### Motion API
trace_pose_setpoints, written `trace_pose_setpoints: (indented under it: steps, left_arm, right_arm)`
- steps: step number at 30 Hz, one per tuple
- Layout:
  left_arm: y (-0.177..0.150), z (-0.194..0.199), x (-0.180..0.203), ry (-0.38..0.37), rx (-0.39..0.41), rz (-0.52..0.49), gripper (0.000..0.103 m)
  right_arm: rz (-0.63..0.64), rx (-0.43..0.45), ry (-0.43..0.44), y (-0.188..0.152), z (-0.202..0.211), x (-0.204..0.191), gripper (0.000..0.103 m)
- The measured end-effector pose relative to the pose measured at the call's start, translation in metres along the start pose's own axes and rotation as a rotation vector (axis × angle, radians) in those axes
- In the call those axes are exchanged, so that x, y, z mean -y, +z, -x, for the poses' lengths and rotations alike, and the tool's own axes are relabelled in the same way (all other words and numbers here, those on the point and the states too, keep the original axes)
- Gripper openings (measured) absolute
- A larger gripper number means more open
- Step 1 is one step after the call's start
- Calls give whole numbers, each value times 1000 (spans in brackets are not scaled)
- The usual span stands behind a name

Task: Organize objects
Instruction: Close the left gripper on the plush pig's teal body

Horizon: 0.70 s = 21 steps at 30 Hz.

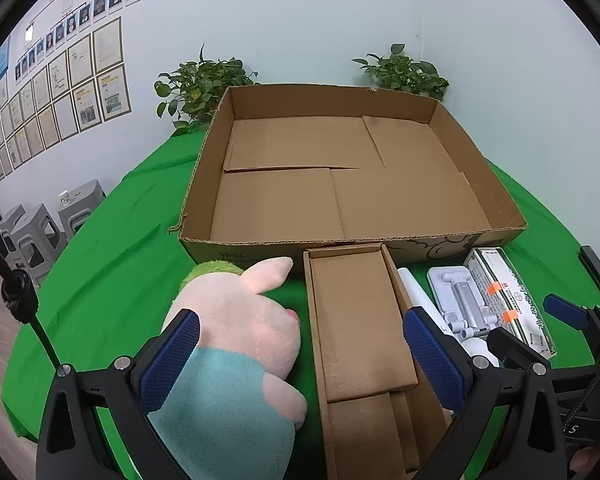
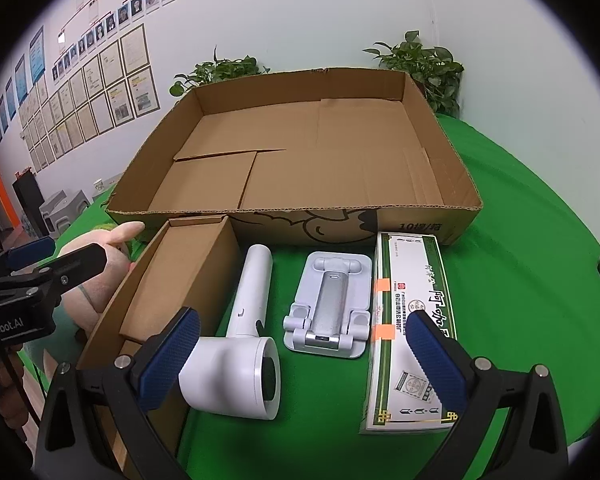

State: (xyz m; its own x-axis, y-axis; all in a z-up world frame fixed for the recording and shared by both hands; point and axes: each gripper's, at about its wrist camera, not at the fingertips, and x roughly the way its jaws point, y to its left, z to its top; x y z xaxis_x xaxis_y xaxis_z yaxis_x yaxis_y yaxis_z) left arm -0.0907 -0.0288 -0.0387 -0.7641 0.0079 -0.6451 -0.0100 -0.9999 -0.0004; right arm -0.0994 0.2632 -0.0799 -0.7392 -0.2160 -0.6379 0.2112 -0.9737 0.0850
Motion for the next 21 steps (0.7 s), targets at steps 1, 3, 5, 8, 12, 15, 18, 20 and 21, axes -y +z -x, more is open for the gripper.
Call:
trace_pose_setpoints:
  steps: [1,3,5,8,12,15,18,20,21]
  left_arm:
    - [-1,0,1,-2,0,0,103]
    - [-1,1,0,-8,0,2,103]
    - [-2,1,1,-13,2,5,103]
    - [-4,4,-1,-19,6,10,103]
    - [-4,6,-2,-24,11,15,103]
    - [-5,9,-5,-30,14,18,103]
    - [-6,12,-9,-35,16,19,103]
    - [-7,15,-13,-35,18,22,103]
    - [-7,17,-16,-38,18,25,103]
  right_arm:
    - [0,0,-3,0,0,-1,102]
    - [1,0,-5,0,1,-1,102]
    - [4,1,-7,1,1,-1,102]
    - [8,-1,-12,1,1,-3,102]
    - [11,-6,-17,-1,3,-6,102]
    - [16,-2,-20,-1,5,-9,102]
    - [32,7,-31,-1,7,-15,102]
    - [42,9,-33,0,9,-18,102]
    - [51,11,-32,0,10,-20,102]
